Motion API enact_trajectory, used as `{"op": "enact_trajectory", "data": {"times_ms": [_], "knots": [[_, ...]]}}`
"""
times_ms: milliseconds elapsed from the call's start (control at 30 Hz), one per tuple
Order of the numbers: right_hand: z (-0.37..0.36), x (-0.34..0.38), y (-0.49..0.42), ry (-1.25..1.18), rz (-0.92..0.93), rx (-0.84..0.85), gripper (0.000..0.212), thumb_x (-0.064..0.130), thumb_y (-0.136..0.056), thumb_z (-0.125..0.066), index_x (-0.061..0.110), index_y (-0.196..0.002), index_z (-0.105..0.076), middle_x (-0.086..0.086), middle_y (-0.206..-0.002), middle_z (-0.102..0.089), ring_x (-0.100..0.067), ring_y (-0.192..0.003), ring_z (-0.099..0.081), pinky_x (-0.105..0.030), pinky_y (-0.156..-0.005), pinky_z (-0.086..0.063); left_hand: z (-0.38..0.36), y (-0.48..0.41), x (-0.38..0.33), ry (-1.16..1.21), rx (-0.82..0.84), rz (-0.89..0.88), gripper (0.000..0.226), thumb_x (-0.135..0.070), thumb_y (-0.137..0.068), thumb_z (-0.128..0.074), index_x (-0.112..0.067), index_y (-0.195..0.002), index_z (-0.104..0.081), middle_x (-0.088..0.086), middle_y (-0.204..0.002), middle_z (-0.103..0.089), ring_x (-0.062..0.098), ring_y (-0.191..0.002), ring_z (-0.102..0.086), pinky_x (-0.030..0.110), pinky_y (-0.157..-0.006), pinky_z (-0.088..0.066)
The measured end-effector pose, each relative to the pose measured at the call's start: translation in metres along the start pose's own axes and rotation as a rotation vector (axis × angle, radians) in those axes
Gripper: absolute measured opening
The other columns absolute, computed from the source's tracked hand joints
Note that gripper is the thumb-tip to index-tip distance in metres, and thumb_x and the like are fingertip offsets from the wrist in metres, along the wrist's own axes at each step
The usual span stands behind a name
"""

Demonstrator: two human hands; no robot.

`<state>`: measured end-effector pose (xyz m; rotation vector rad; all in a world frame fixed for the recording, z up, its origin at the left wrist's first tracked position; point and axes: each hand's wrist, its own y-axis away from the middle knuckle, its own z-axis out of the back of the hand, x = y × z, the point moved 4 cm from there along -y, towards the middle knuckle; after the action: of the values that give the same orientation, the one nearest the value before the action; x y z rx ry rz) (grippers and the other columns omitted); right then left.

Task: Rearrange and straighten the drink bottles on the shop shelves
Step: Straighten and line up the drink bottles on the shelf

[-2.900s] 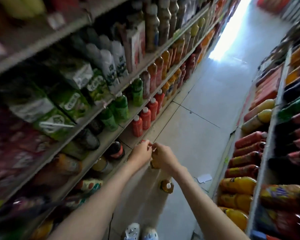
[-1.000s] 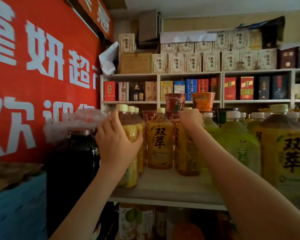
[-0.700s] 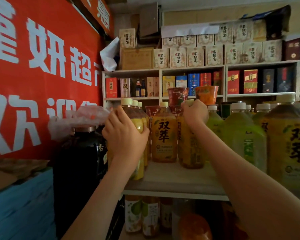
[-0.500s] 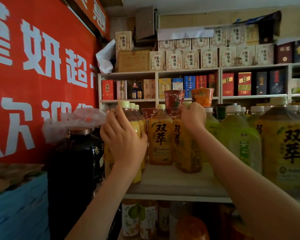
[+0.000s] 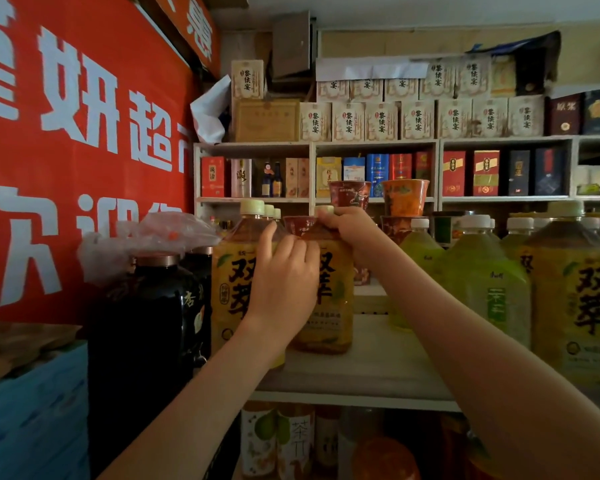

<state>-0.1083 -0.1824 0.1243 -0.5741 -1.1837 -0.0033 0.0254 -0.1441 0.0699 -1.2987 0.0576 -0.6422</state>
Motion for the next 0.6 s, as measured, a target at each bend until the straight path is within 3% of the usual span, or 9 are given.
{"op": "enact_trajectory", "data": {"times_ms": [100,200,300,400,500,600], "knots": [[0.000,-0.002,-0.003,-0.015,-0.010,0.023,0.026,0.033,-0.093,-0.055,0.010,-0.100,-0.063,-0.012,-0.098,-0.070,-0.027,-0.091,-0.068,-0.045,-0.086,-0.055,-0.001,0.006,-0.002,-0.087,0.124,-0.078,0.016,-0.017,-0.085,-0.056,-0.013,-0.087,-0.071,0.005,-0.083,-0.073,0.028,-0.106,-0.061,0.056,-0.113,-0.009],[0.002,-0.003,-0.006,-0.017,-0.008,0.028,0.024,0.033,-0.093,-0.053,0.012,-0.101,-0.062,-0.009,-0.096,-0.069,-0.025,-0.089,-0.068,-0.043,-0.085,-0.055,-0.001,0.009,-0.010,-0.180,0.242,-0.206,0.014,-0.020,-0.086,-0.057,-0.017,-0.084,-0.071,0.001,-0.078,-0.073,0.025,-0.104,-0.062,0.057,-0.112,0.010],[0.000,0.000,-0.003,0.058,0.013,0.031,0.028,0.037,-0.094,-0.050,0.014,-0.104,-0.062,-0.008,-0.096,-0.068,-0.024,-0.089,-0.067,-0.040,-0.084,-0.055,0.001,0.010,-0.015,-0.200,0.278,-0.276,0.016,-0.018,-0.088,-0.054,-0.017,-0.088,-0.069,0.001,-0.078,-0.072,0.023,-0.098,-0.063,0.055,-0.111,0.014],[0.000,0.005,0.006,0.256,0.109,-0.041,0.031,0.036,-0.096,-0.048,0.010,-0.107,-0.061,-0.002,-0.086,-0.063,-0.014,-0.076,-0.062,-0.025,-0.067,-0.054,0.000,0.008,-0.021,-0.159,0.278,-0.242,0.018,-0.017,-0.087,-0.050,-0.015,-0.095,-0.067,0.003,-0.082,-0.071,0.025,-0.096,-0.062,0.055,-0.113,0.004],[0.003,0.013,0.025,0.395,0.211,-0.166,0.027,0.024,-0.095,-0.053,0.010,-0.118,-0.055,0.007,-0.089,-0.056,-0.003,-0.073,-0.052,-0.012,-0.054,-0.038,-0.001,0.003,-0.030,0.003,0.171,-0.156,0.016,-0.025,-0.084,-0.056,-0.016,-0.086,-0.069,0.002,-0.076,-0.072,0.022,-0.082,-0.065,0.051,-0.109,-0.026],[0.021,0.020,0.050,0.476,0.320,-0.243,0.040,0.019,-0.093,-0.053,0.011,-0.131,-0.048,-0.004,-0.123,-0.056,-0.016,-0.104,-0.055,-0.018,-0.075,-0.043,0.002,-0.006,-0.051,0.293,0.064,-0.062,0.028,-0.032,-0.086,-0.046,-0.019,-0.080,-0.070,0.000,-0.076,-0.071,0.019,-0.076,-0.065,0.042,-0.093,-0.043]]}}
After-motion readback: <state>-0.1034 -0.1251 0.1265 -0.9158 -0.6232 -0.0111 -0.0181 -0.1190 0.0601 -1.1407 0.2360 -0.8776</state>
